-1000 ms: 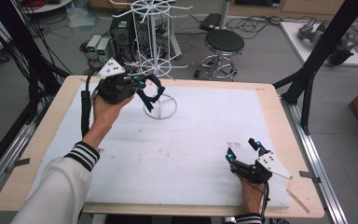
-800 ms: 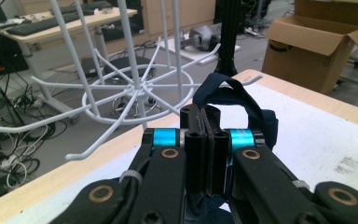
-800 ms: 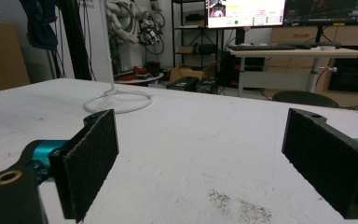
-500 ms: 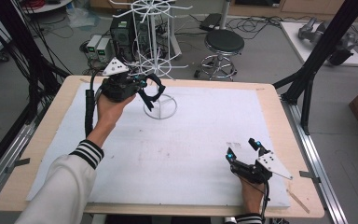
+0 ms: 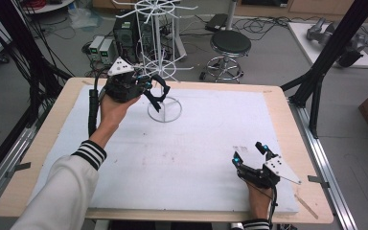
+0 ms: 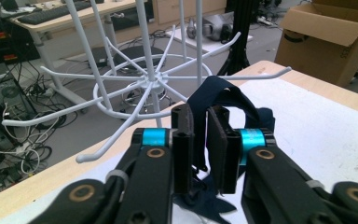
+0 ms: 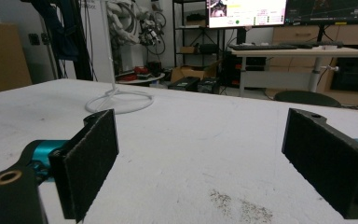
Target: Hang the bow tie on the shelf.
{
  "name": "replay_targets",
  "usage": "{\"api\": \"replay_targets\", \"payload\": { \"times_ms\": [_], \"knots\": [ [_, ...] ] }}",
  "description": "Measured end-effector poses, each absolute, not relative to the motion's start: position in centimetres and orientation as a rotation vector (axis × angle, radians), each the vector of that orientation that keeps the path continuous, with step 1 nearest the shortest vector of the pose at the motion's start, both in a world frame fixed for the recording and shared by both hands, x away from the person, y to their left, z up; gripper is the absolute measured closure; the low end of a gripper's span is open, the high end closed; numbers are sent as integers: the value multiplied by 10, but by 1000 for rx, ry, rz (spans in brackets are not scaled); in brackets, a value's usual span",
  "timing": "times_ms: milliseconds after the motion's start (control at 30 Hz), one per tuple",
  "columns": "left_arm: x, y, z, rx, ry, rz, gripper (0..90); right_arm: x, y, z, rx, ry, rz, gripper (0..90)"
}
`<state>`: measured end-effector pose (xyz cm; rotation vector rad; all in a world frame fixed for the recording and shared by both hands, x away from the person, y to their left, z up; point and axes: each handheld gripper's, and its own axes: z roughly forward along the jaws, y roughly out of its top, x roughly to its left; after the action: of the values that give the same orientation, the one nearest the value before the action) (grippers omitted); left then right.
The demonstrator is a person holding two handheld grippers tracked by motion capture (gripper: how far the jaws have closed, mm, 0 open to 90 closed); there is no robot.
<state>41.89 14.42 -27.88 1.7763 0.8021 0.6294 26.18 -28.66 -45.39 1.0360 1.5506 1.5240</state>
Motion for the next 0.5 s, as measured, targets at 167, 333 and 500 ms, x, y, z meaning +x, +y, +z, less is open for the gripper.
{"api": "replay_targets", "payload": {
  "times_ms": [167,333,500],
  "knots": [
    [418,145,-276,1781,817,666,680,262,-286,-454,1034,1550,1521,97],
    [412,146,-272,1791,806,728,571,262,-286,-454,1035,1551,1522,98],
    [402,157,-271,1714,771,718,381,262,-286,-454,1033,1550,1519,97]
  ]
}}
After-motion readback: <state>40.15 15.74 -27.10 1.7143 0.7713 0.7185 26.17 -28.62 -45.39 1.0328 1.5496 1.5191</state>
